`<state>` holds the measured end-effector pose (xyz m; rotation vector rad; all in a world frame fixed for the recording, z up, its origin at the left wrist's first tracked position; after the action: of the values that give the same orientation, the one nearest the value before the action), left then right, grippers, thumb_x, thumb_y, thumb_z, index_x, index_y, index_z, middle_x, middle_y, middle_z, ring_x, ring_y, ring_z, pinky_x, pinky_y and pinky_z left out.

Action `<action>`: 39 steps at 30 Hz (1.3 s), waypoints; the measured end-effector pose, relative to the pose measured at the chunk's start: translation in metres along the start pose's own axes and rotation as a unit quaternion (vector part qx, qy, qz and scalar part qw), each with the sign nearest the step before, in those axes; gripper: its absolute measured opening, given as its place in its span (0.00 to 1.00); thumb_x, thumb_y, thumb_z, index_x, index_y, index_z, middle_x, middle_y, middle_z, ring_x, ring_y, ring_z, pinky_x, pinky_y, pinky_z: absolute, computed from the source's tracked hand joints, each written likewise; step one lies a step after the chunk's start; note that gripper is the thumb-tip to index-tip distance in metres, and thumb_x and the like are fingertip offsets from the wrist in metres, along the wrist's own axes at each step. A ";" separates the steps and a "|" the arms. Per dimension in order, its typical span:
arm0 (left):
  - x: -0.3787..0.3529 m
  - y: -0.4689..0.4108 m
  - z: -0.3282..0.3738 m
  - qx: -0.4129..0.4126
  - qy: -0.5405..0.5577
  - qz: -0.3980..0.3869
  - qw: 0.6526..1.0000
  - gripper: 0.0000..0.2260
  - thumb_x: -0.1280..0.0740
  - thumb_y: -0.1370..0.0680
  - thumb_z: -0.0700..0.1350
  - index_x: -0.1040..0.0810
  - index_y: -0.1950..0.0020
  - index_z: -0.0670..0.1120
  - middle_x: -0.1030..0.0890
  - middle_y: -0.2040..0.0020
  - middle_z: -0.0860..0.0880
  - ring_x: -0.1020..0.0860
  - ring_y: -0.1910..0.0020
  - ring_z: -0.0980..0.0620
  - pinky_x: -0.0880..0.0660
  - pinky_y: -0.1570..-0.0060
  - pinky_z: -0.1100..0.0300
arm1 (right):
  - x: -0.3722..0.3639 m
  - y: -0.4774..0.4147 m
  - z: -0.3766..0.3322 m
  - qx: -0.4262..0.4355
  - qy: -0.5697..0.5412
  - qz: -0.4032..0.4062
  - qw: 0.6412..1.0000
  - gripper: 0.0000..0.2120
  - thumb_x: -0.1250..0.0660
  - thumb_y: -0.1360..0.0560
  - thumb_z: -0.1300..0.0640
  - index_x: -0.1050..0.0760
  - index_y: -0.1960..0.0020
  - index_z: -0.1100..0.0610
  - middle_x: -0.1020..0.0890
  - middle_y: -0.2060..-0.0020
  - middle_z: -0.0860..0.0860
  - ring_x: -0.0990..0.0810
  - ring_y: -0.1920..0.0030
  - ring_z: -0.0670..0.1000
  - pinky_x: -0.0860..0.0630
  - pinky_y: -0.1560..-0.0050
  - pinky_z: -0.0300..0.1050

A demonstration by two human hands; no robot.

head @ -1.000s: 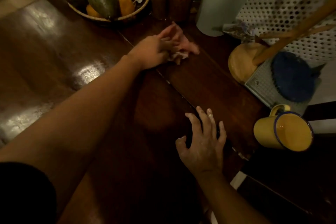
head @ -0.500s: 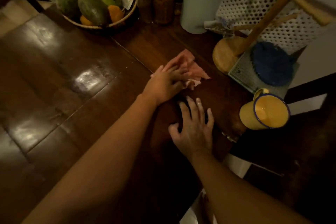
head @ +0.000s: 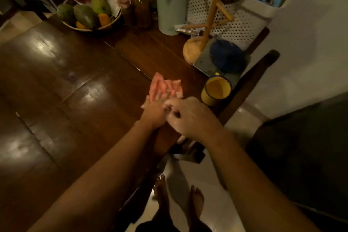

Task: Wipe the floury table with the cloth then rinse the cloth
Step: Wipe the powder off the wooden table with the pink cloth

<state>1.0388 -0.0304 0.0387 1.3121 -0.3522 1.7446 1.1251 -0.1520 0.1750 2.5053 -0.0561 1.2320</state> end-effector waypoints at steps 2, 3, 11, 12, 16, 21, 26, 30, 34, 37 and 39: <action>-0.010 0.001 0.037 -0.009 0.002 -0.028 1.000 0.28 0.44 0.17 0.52 0.53 0.21 0.60 0.57 0.19 0.53 0.62 0.21 0.47 0.59 0.28 0.30 | 0.013 0.038 0.022 0.007 0.091 0.000 0.996 0.14 0.40 0.23 0.47 0.23 0.40 0.46 0.18 0.52 0.49 0.22 0.47 0.52 0.29 0.41 0.53; -0.012 0.004 0.050 -0.015 0.006 -0.035 0.999 0.28 0.43 0.17 0.48 0.51 0.21 0.60 0.57 0.19 0.54 0.62 0.21 0.47 0.61 0.28 0.30 | 0.013 0.053 0.032 0.027 0.131 0.011 0.991 0.13 0.42 0.22 0.47 0.22 0.43 0.47 0.18 0.54 0.49 0.23 0.48 0.51 0.32 0.36 0.53; 0.005 0.058 0.015 -0.176 -0.007 -0.178 0.968 0.20 0.41 0.25 0.45 0.20 0.44 0.67 0.28 0.28 0.52 0.39 0.24 0.48 0.45 0.26 0.48 | -0.018 0.089 0.061 0.122 0.099 0.142 0.977 0.15 0.46 0.20 0.51 0.20 0.50 0.50 0.21 0.52 0.48 0.25 0.41 0.51 0.44 0.25 0.54; 0.010 0.067 0.003 -0.142 0.015 -0.164 0.976 0.18 0.40 0.26 0.45 0.18 0.48 0.66 0.25 0.31 0.52 0.36 0.26 0.51 0.41 0.28 0.53 | -0.019 0.088 0.061 0.122 0.097 0.141 0.978 0.16 0.46 0.20 0.50 0.19 0.50 0.49 0.21 0.52 0.46 0.25 0.41 0.50 0.45 0.24 0.53; 0.026 0.070 -0.027 0.028 0.100 -0.014 0.995 0.19 0.32 0.25 0.41 0.21 0.43 0.65 0.25 0.32 0.49 0.28 0.32 0.45 0.30 0.35 0.53 | -0.016 0.088 0.061 0.137 0.073 0.147 0.977 0.13 0.44 0.20 0.51 0.20 0.51 0.44 0.21 0.52 0.42 0.26 0.41 0.47 0.45 0.25 0.50; 0.021 0.006 0.034 0.075 -0.026 -0.045 0.996 0.28 0.36 0.19 0.50 0.42 0.21 0.58 0.48 0.19 0.47 0.48 0.22 0.40 0.47 0.26 0.41 | -0.015 0.087 0.063 0.160 0.054 0.176 0.970 0.13 0.43 0.20 0.52 0.19 0.51 0.45 0.20 0.51 0.43 0.25 0.44 0.49 0.40 0.28 0.53; -0.018 -0.004 0.065 -0.041 -0.080 -0.157 0.984 0.28 0.36 0.23 0.56 0.39 0.24 0.61 0.36 0.23 0.46 0.36 0.25 0.41 0.42 0.29 0.35 | -0.017 0.086 0.068 0.174 0.067 0.181 0.966 0.13 0.43 0.20 0.51 0.19 0.51 0.45 0.20 0.51 0.43 0.26 0.42 0.49 0.44 0.28 0.49; -0.004 0.059 0.044 -0.086 0.035 -0.163 0.982 0.14 0.34 0.25 0.33 0.17 0.44 0.45 0.18 0.41 0.44 0.22 0.41 0.48 0.28 0.37 0.57 | -0.013 0.086 0.072 0.148 0.060 0.183 0.970 0.14 0.44 0.22 0.49 0.19 0.53 0.45 0.19 0.53 0.44 0.26 0.45 0.49 0.42 0.29 0.51; 0.013 0.140 -0.018 -0.016 0.090 -0.075 0.993 0.22 0.34 0.28 0.29 0.17 0.40 0.49 0.20 0.37 0.48 0.24 0.35 0.47 0.39 0.39 0.80 | -0.012 0.082 0.053 0.056 0.098 0.122 0.986 0.16 0.45 0.24 0.43 0.20 0.46 0.42 0.19 0.49 0.41 0.24 0.43 0.49 0.40 0.31 0.52; -0.003 0.202 -0.034 -0.083 0.078 -0.054 0.992 0.24 0.36 0.22 0.39 0.28 0.28 0.57 0.34 0.26 0.58 0.42 0.24 0.57 0.54 0.25 0.62 | -0.022 0.089 0.008 0.086 0.047 0.064 0.993 0.16 0.38 0.24 0.43 0.26 0.36 0.39 0.23 0.40 0.42 0.24 0.41 0.48 0.33 0.38 0.54; -0.013 0.229 -0.032 -0.178 0.075 -0.067 0.979 0.20 0.36 0.22 0.41 0.25 0.32 0.57 0.29 0.28 0.56 0.38 0.25 0.55 0.52 0.24 0.58 | -0.036 0.099 -0.027 0.136 0.038 0.029 0.990 0.18 0.37 0.23 0.42 0.29 0.33 0.39 0.26 0.38 0.40 0.26 0.40 0.47 0.30 0.39 0.53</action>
<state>0.8401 -0.1423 0.0776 0.9207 -0.4540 1.5694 1.0637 -0.2409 0.1907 2.6988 0.0622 1.4441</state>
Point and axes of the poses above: each hand's wrist, its own y-axis away from the middle knuckle, its own x-axis out of the back of the hand, z = x × y, the point moved 2 cm from there along -y, towards the middle knuckle
